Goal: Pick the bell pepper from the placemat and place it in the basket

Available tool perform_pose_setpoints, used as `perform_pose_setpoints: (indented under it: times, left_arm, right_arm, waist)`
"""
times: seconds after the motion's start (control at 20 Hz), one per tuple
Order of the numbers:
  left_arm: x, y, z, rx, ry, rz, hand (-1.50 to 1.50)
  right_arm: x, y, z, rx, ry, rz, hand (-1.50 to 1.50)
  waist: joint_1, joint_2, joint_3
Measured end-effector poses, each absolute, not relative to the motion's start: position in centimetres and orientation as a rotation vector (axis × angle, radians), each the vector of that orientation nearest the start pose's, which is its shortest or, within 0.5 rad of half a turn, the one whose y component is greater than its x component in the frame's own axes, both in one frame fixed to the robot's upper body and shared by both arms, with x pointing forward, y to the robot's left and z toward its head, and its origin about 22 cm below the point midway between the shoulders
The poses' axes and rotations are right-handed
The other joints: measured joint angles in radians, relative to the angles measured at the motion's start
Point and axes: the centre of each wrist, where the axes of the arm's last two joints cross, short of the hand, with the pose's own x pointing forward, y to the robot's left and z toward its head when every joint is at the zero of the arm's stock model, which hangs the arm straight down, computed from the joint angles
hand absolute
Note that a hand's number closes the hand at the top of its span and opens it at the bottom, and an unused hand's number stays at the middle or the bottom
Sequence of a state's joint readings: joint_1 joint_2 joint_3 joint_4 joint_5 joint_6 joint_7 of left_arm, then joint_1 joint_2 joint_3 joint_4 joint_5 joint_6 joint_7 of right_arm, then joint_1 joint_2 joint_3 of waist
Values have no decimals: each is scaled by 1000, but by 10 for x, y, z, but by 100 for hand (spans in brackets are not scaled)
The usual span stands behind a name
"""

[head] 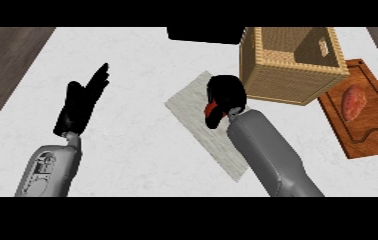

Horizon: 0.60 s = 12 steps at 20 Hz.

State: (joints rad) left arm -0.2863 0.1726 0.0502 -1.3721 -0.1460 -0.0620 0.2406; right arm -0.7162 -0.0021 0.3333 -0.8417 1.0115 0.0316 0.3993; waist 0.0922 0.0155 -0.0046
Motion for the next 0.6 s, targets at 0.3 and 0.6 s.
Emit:
perform_pose_setpoints:
  times: [0.3,0.6]
  left_arm:
    - [318,235,39,176,-1404,-330,0]
    - [321,232,39,163,-1401,-345,0]
  right_arm:
    - [393,-53,71,-1022,-1074,1103,150]
    - [402,-26,131,-981,-1233,804,150]
  waist:
    - [53,11,3]
    - [65,11,4]
